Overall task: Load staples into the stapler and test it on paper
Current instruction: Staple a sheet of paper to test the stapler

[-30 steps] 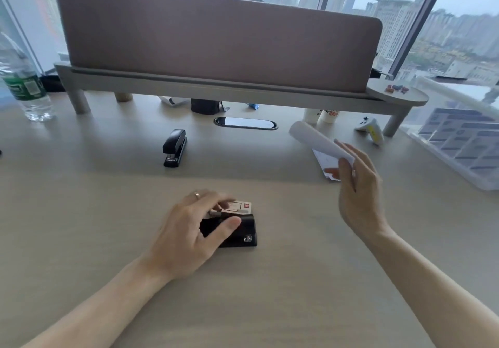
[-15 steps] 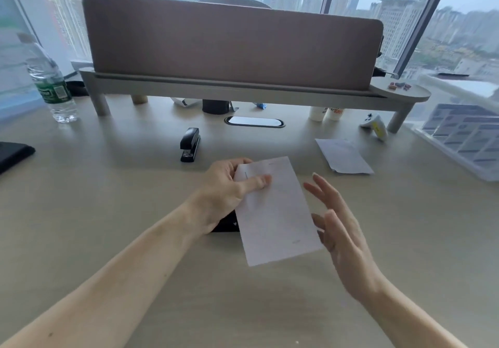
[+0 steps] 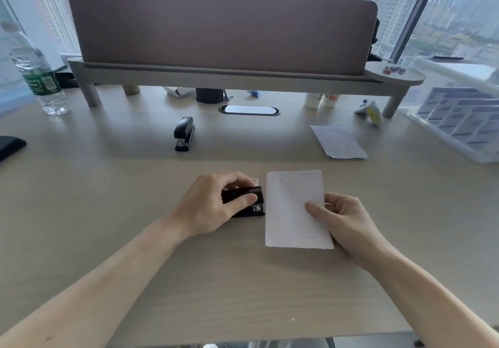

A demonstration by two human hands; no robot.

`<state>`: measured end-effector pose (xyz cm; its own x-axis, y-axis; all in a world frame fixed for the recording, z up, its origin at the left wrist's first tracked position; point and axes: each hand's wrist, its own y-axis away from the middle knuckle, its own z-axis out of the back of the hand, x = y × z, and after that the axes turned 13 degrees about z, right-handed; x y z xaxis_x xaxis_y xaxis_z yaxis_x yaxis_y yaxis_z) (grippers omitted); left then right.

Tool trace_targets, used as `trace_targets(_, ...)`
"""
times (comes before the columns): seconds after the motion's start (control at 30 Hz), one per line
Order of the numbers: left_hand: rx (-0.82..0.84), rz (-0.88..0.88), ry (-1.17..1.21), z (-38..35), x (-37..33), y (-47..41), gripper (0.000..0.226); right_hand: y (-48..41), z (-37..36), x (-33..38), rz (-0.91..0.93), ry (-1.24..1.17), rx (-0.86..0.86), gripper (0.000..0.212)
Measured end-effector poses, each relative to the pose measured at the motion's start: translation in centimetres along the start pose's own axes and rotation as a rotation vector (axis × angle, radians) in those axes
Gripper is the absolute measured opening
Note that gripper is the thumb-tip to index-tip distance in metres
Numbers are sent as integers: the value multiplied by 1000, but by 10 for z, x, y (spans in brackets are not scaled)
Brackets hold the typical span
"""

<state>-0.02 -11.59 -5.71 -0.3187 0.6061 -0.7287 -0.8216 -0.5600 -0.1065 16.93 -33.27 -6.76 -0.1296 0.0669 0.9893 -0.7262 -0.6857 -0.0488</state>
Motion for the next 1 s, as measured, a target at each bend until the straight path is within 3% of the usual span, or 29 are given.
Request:
trace_targets(0.57,81,-41,-15,4,3,4,27,6,-5,21,-125,220,328,22)
trace_targets(1.0,97,-39,-56,-3,-1,3,21,6,-3,24,-167,251,271,24)
